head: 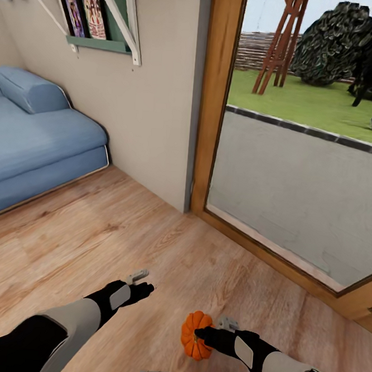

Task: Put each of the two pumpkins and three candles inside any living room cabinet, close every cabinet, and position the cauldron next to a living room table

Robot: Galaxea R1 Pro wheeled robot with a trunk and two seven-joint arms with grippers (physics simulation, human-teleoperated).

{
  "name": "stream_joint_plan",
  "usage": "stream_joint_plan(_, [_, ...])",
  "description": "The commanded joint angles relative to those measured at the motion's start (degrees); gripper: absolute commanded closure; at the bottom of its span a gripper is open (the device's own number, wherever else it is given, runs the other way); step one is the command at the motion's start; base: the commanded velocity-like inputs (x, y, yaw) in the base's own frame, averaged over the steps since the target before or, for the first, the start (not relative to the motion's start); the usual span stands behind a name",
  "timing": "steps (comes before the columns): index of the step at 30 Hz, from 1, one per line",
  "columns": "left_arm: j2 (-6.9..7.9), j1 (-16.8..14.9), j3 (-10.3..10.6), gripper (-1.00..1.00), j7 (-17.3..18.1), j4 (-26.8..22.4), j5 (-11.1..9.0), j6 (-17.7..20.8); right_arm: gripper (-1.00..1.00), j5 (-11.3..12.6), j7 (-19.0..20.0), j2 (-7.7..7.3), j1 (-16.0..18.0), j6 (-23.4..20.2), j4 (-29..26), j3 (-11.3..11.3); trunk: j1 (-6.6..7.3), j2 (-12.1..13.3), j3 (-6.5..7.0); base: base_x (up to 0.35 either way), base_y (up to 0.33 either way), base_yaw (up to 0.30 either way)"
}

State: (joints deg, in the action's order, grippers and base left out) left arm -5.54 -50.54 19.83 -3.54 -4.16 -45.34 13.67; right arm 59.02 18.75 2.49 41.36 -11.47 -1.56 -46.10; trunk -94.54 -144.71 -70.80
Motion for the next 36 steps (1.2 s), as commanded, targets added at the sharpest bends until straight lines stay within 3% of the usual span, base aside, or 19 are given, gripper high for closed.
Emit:
stream_joint_plan(1, [0.14, 0.0, 0.4, -1.00, -0.4, 0.2, -0.6, 0.2, 1.00, 0.7, 0.3, 0.01, 0.0, -0.2, 0.1, -0.6, 0.03, 0.0, 0.28, 0.000, 0.000, 0.058])
stream_joint_plan(10, [2.29, 0.0, 0.3, -1.00, -0.2, 0.9, -0.8, -4.2, 1.00, 0.7, 0.3, -0.03, 0.0, -0.4, 0.0, -0.5, 0.26, 0.1, 3.05, 0.000, 0.000, 0.107])
stream_joint_plan(13, [2.35, 0.0, 0.4, -1.00, -0.2, 1.0, -0.9, -4.6, 1.00, 0.7, 0.3, -0.15, 0.0, -0.4, 0.0, -0.5, 0.34, 0.2, 3.97, 0.000, 0.000, 0.123])
stream_joint_plan(19, [2.20, 0.0, 0.3, -1.00, -0.3, 1.6, -1.0, -7.0, 1.00, 0.5, 0.3, -1.92, 0.0, -0.4, 0.0, -0.6, 0.50, 0.2, 5.45, 0.000, 0.000, 0.037])
stream_joint_plan(36, [2.22, 0.0, 0.1, -1.00, -0.4, 3.1, -1.2, -7.5, 1.00, -0.1, 0.3, -2.03, 0.0, -0.3, 0.0, -0.8, 0.93, 0.5, 9.31, 0.000, 0.000, 0.031])
